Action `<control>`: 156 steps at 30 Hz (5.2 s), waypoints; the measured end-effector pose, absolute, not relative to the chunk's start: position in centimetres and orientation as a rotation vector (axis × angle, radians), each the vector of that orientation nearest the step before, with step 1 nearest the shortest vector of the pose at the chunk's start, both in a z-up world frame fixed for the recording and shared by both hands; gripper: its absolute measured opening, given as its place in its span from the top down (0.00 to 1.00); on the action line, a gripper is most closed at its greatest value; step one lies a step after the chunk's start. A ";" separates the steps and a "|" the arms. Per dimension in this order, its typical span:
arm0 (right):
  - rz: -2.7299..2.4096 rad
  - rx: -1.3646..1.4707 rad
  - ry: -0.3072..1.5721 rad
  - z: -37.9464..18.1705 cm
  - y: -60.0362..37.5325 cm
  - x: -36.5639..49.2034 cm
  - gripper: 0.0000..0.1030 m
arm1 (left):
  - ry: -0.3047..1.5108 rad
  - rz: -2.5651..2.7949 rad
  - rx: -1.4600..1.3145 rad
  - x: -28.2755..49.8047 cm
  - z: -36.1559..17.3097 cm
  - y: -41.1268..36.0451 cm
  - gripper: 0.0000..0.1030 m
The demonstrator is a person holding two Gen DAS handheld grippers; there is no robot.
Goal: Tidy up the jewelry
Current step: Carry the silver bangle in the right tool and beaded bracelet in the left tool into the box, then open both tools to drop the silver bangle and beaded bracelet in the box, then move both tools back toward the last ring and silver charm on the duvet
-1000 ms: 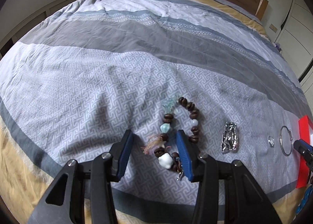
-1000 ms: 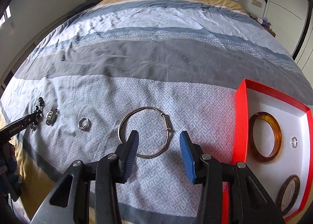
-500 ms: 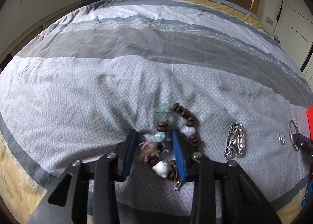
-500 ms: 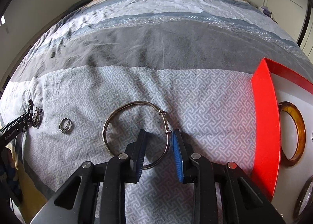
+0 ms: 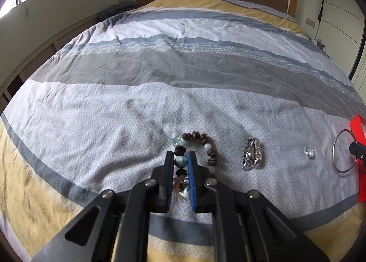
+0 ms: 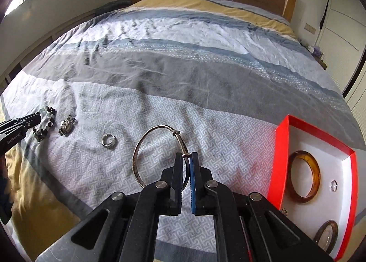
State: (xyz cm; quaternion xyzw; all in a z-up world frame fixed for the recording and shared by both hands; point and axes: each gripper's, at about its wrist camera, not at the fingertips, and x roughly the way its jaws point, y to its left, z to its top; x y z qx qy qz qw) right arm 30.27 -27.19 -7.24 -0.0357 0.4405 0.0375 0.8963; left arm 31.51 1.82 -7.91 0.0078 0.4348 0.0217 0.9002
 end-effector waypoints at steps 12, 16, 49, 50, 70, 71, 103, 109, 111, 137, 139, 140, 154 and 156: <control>0.067 -0.035 0.828 0.0 -27.8 22.1 0.94 | 0.827 0.011 0.003 24.3 -0.9 1.6 0.90; 0.045 -0.010 0.797 2.1 -29.1 18.7 0.94 | 0.801 -0.008 0.007 21.6 1.1 0.9 0.90; -0.150 0.115 0.833 -2.8 -51.9 19.0 0.96 | 0.846 -0.594 0.098 25.5 2.4 -34.5 0.90; -0.147 0.124 0.837 -3.4 -52.3 19.5 0.96 | 0.856 -0.604 0.094 25.8 1.8 -35.3 0.90; -0.082 0.187 0.880 -8.3 -54.8 25.5 0.96 | 1.005 -0.556 0.141 29.4 -8.4 -36.8 0.90; -0.074 0.187 0.891 -8.6 -54.6 25.7 0.96 | 1.003 -0.556 0.141 29.4 -8.4 -36.9 0.90; -0.111 0.083 0.920 -4.2 -54.1 19.7 0.63 | 1.018 -0.624 0.111 26.0 -5.6 -35.1 0.62; -0.151 0.129 0.874 0.1 -53.7 14.7 0.59 | 0.928 -0.596 0.106 22.4 -0.6 -30.7 0.62; -0.156 0.155 0.852 1.5 -52.9 12.8 0.55 | 0.890 -0.563 0.109 20.8 1.1 -28.6 0.62; -0.044 0.188 0.601 13.6 -35.5 -3.3 0.48 | 0.660 -0.118 -0.010 1.2 10.5 -0.2 0.50; -0.036 0.183 0.590 13.9 -34.4 -3.6 0.48 | 0.654 -0.098 -0.020 0.3 10.5 1.2 0.50; -0.030 0.179 0.587 14.0 -33.9 -3.7 0.48 | 0.648 -0.086 -0.024 -0.2 10.5 1.9 0.50; 0.056 0.120 0.606 13.2 -28.4 -3.1 0.47 | 0.639 0.017 -0.069 -2.3 9.9 7.7 0.50; 0.073 0.121 0.621 12.5 -28.0 -2.2 0.47 | 0.645 0.026 -0.074 -1.9 9.4 8.1 0.50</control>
